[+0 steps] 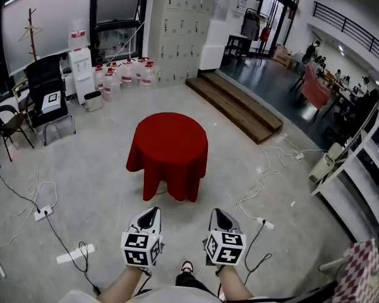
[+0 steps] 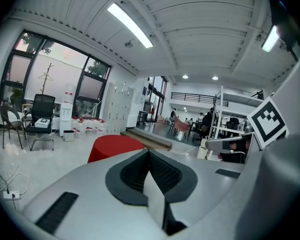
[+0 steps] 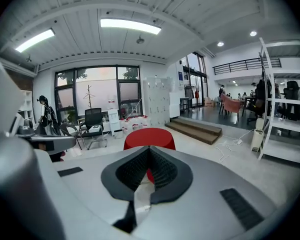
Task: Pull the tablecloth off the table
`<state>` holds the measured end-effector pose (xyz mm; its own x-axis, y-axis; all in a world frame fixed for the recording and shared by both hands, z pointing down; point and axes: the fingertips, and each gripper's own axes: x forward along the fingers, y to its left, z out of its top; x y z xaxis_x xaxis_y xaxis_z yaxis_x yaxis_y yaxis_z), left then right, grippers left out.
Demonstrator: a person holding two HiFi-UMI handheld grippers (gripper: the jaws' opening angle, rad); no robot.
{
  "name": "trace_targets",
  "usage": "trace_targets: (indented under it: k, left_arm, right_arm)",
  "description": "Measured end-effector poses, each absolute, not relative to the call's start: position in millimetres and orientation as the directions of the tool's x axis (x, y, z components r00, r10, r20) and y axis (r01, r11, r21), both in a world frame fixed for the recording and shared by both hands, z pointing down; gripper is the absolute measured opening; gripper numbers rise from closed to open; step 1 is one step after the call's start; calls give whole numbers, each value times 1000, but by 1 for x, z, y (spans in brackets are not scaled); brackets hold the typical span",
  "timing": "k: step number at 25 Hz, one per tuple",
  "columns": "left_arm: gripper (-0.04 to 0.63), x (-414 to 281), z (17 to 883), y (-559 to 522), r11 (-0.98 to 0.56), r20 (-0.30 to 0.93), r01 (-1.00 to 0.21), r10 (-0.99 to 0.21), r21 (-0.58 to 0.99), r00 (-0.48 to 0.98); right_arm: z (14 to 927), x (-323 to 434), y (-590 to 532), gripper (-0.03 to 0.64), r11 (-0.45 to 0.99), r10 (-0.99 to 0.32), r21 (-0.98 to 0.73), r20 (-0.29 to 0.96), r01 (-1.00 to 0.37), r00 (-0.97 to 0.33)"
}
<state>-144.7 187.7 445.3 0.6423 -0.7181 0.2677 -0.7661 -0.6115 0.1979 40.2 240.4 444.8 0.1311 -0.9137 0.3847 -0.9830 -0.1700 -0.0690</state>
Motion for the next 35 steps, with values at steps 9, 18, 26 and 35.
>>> trace_targets:
  k: [9,18,26,35]
  left_arm:
    - [15,-113,452,142,-557,283,-806,-754,202,592]
    - [15,-77,465,114,-531,327,-827,-760,186,561]
    - [15,-56,468,87,-487,352,-859,-785,158,509]
    - [15,-37,475,69,-455,381,-881,-797,131,468]
  right_arm:
    - [449,78,186,25,-102,-915,-61,397,-993,70]
    - [473,118,149,25,-80,-902,-118,431,-990,21]
    - [484,150,119,25,-52,-896,-150,444,-987,-20]
    - [499,181,100,25,-49,-888,-200,458,-979,-49]
